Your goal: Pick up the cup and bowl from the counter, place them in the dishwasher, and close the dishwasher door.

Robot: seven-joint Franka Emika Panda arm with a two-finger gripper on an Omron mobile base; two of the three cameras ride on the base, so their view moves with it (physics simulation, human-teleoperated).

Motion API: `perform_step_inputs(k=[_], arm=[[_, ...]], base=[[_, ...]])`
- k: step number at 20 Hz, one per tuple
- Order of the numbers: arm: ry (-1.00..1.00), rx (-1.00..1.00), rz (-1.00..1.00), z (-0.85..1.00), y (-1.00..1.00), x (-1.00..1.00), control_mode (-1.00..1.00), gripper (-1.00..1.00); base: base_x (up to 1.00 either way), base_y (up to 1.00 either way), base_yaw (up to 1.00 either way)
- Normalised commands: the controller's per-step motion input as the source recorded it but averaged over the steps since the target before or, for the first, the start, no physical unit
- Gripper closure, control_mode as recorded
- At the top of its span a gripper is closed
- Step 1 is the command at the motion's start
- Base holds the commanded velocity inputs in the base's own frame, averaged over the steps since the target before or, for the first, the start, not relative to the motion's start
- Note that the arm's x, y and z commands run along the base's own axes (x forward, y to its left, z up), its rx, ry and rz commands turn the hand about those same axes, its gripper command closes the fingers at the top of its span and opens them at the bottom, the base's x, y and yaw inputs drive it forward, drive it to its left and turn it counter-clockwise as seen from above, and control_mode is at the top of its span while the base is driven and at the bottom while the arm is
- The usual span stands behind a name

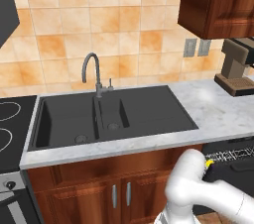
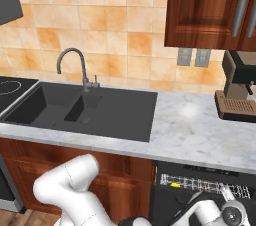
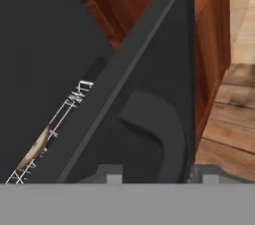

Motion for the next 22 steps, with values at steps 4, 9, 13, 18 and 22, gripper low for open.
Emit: perform_step_inputs(k=[4, 9, 13, 18, 22], arm=[[-0.25, 0.2, 0.18, -1.0, 0.0, 0.11, -1.0, -1.0], [-0.27, 0.26, 0.23, -1.0, 0.0, 0.0, -1.0, -1.0], [-0.27, 0.22, 0.23, -1.0, 0.0, 0.0, -1.0, -1.0], [-0.27, 0.18, 0.22, -1.0, 0.0, 0.01, -1.0, -1.0], [-0.27, 0.1, 0.21, -1.0, 0.0, 0.08, -1.0, -1.0]], base=[[0.0, 0.0, 0.0], [0.0, 0.0, 0.0], [0.0, 0.0, 0.0], [0.0, 0.0, 0.0], [0.0, 0.0, 0.0]])
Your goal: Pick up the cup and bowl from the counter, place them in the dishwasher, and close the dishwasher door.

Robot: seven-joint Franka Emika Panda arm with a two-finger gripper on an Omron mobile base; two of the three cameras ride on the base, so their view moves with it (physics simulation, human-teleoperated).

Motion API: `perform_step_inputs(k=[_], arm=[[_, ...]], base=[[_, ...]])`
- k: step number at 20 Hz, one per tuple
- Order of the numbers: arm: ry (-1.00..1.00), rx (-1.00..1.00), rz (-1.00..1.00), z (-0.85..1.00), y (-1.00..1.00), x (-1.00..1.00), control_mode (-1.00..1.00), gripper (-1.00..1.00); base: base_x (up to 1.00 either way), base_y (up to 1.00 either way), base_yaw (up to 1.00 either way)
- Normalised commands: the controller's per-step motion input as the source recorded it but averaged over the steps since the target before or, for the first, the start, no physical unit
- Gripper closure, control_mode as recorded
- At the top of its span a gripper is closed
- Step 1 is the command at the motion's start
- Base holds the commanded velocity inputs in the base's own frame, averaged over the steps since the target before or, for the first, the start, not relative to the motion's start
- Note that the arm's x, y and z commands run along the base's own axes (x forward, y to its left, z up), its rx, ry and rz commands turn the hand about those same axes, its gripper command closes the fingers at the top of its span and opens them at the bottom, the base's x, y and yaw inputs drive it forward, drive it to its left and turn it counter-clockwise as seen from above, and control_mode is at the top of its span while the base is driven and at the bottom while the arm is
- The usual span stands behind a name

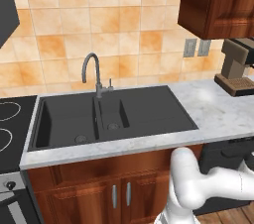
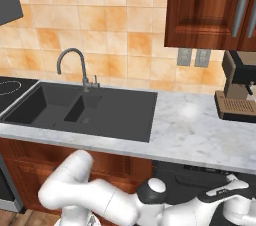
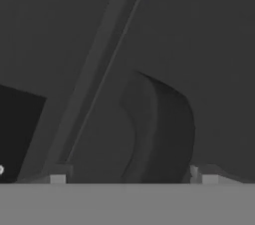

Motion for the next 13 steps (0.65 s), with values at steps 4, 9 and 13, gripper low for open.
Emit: perform_step_inputs(k=[4, 9, 13], arm=[[-0.28, 0.04, 0.19, -1.0, 0.0, 0.2, -1.0, -1.0], [-0.28, 0.0, 0.16, -1.0, 0.0, 0.41, -1.0, -1.0], [-0.31, 0.0, 0.14, -1.0, 0.01, 0.43, -1.0, -1.0]], base=[[0.0, 0.0, 0.0], [0.0, 0.0, 0.0], [0.0, 0.0, 0.0]])
